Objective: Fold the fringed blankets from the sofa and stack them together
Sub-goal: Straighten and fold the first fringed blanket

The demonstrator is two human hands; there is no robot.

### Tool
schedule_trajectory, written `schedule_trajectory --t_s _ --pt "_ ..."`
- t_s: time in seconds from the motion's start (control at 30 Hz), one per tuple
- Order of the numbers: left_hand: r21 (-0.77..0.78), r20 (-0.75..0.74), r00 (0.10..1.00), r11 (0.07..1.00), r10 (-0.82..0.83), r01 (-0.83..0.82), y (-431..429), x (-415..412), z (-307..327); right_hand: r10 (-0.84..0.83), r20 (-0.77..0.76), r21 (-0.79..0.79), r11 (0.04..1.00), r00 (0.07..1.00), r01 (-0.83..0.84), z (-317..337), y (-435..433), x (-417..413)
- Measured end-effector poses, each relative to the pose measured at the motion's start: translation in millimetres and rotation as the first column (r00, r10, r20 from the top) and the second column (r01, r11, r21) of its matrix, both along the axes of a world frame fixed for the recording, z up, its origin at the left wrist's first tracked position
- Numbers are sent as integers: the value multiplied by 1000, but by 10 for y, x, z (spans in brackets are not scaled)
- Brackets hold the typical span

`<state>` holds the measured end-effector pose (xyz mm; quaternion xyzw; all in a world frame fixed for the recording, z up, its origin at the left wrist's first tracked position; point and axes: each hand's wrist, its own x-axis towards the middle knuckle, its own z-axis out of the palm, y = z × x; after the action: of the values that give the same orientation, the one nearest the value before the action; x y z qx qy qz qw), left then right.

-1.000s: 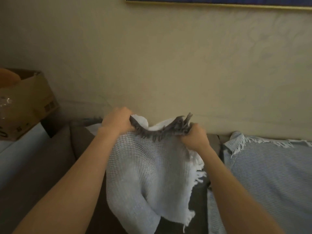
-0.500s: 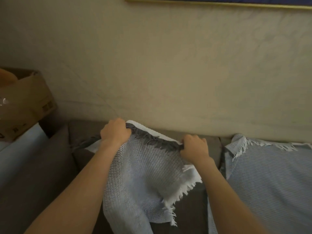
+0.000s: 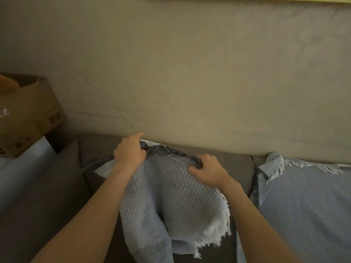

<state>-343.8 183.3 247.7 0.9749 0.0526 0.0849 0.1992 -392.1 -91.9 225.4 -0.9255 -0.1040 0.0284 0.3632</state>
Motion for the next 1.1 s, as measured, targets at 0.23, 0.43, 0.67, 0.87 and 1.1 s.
schedule_trajectory --t_s 0.23,0.43,0.67,0.87,1.1 --pt "79 -223 968 987 -119 139 12 116 -209 -26 106 -155 987 994 42 96 -53 232" --pt "-234 -231 865 889 -445 395 -11 182 -494 -11 265 0 1000 964 11 207 -43 386" --pt "-535 -92 848 744 -522 400 -298 131 -472 -155 416 -154 959 896 237 261 -152 565" --pt "-205 73 851 827 -520 523 -370 429 -363 -75 471 -179 968 879 178 251 -185 642" --pt "21 313 793 838 -523 545 -469 385 -293 -140 525 -292 897 840 332 297 -210 787"
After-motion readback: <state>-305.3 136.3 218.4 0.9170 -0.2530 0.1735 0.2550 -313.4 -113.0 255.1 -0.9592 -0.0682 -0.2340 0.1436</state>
